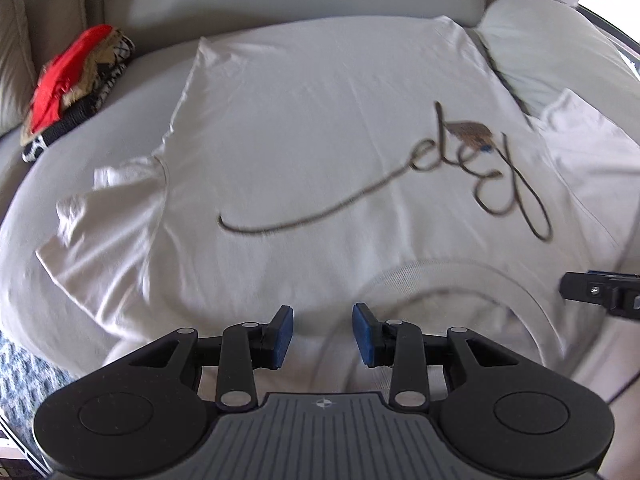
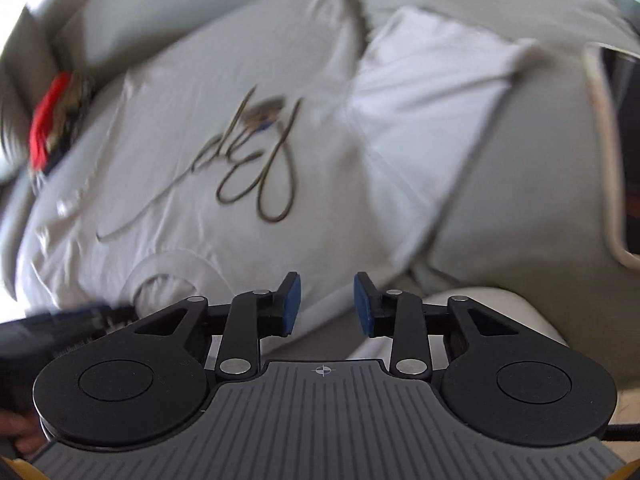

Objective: Fold clothes

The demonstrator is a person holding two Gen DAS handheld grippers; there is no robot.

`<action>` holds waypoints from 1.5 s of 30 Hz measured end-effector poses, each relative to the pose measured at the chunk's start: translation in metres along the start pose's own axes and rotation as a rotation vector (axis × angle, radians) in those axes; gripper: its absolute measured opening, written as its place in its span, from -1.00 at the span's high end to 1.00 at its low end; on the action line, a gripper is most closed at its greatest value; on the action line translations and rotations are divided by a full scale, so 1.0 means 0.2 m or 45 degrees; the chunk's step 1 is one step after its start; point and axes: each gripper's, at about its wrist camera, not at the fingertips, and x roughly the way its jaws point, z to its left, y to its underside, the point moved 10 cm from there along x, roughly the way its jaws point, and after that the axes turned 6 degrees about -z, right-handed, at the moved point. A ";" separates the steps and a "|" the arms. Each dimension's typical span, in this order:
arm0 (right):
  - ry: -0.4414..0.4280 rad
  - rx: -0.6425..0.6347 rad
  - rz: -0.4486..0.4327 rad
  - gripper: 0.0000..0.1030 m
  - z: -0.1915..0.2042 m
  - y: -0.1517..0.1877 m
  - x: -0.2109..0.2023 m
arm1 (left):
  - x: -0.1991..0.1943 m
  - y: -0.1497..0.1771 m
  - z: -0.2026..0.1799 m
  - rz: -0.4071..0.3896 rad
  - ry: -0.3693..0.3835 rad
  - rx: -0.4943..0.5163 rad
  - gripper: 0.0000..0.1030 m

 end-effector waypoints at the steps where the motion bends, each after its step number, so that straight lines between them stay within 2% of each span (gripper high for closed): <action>1: -0.022 0.074 -0.096 0.29 -0.04 -0.05 -0.07 | -0.01 0.02 -0.01 0.017 0.013 0.002 0.33; 2: -0.034 0.158 -0.221 0.25 -0.09 -0.11 -0.16 | -0.02 0.03 -0.01 0.016 0.015 0.006 0.33; 3: -0.018 0.250 -0.386 0.08 -0.17 -0.18 -0.25 | -0.04 0.04 -0.02 0.010 0.014 0.011 0.33; 5: 0.116 0.376 -0.698 -0.25 -0.37 -0.32 -0.42 | -0.08 0.04 -0.02 -0.004 0.022 0.007 0.33; 6: 0.198 0.420 -0.824 -0.29 -0.48 -0.38 -0.49 | -0.10 0.03 -0.02 -0.015 0.036 -0.001 0.32; 7: 0.276 0.449 -0.899 -0.29 -0.58 -0.43 -0.51 | -0.12 0.02 -0.03 -0.026 0.054 -0.009 0.30; 9: 0.376 0.526 -0.941 -0.29 -0.76 -0.50 -0.49 | -0.14 -0.02 -0.03 -0.034 0.082 -0.025 0.27; 13: 0.523 0.663 -0.948 -0.29 -1.04 -0.55 -0.38 | -0.16 -0.09 -0.08 -0.062 0.140 -0.026 0.27; 16: 0.620 0.578 -0.909 -0.30 -1.10 -0.61 -0.28 | -0.14 -0.14 -0.13 -0.074 0.168 0.002 0.26; 20: 0.687 0.494 -0.783 -0.33 -1.13 -0.67 -0.14 | -0.10 -0.17 -0.17 -0.066 0.177 0.022 0.26; 21: 0.681 0.506 -0.795 -0.32 -1.13 -0.69 -0.14 | -0.09 -0.18 -0.17 -0.060 0.176 0.019 0.26; 25: 0.593 0.569 -1.007 -0.35 -1.12 -0.78 -0.26 | -0.05 -0.18 -0.15 -0.047 0.161 -0.006 0.26; 28: 0.515 0.532 -1.026 -0.37 -1.05 -0.75 -0.33 | -0.05 -0.17 -0.12 -0.051 0.149 -0.014 0.26; 31: 0.386 0.511 -0.902 -0.35 -0.94 -0.65 -0.32 | -0.06 -0.16 -0.08 -0.042 0.135 -0.024 0.25; 34: 0.208 0.390 -0.678 -0.09 -0.77 -0.52 -0.22 | -0.09 -0.13 -0.05 -0.026 0.134 -0.032 0.25; 35: 0.176 0.337 -0.633 0.06 -0.71 -0.49 -0.18 | -0.11 -0.13 -0.04 -0.028 0.133 -0.031 0.25; 39: 0.145 0.195 -0.512 0.11 -0.58 -0.43 -0.05 | -0.20 -0.11 0.03 -0.043 0.122 -0.050 0.25; 45: 0.172 0.237 -0.463 0.09 -0.60 -0.50 0.08 | -0.27 -0.08 0.17 -0.067 0.087 -0.133 0.24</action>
